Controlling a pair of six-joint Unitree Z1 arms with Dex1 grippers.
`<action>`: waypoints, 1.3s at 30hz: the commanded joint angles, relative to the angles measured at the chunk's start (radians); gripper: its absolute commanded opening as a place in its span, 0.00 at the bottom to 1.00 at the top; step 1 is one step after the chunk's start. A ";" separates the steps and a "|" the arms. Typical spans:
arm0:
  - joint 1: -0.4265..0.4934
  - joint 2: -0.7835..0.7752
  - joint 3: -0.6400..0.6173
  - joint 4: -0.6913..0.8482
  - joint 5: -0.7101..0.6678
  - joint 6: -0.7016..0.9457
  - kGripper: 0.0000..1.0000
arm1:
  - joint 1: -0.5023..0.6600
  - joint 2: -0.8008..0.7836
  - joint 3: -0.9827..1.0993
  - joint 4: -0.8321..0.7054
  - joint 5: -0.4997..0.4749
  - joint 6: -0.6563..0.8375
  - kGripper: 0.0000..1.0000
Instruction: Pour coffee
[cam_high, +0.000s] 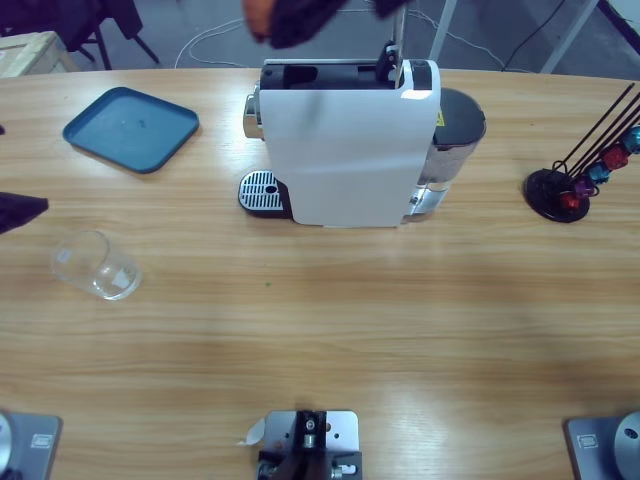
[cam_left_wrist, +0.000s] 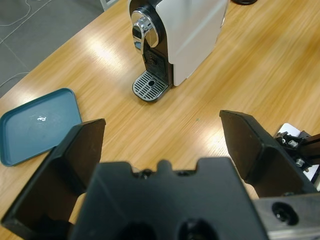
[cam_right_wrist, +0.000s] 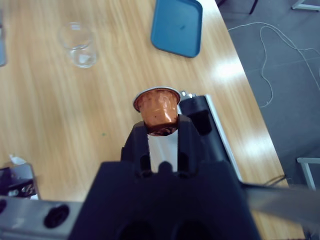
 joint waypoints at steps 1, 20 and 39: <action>-0.008 0.014 0.035 0.015 0.016 0.011 1.00 | -0.080 0.135 -0.041 0.006 -0.012 -0.022 0.00; -0.007 0.077 0.034 -0.019 0.016 0.008 1.00 | -0.138 0.182 -0.032 -0.033 0.040 -0.014 0.00; -0.008 0.082 0.043 -0.022 0.015 0.004 1.00 | -0.145 0.197 0.038 -0.049 0.062 -0.009 0.00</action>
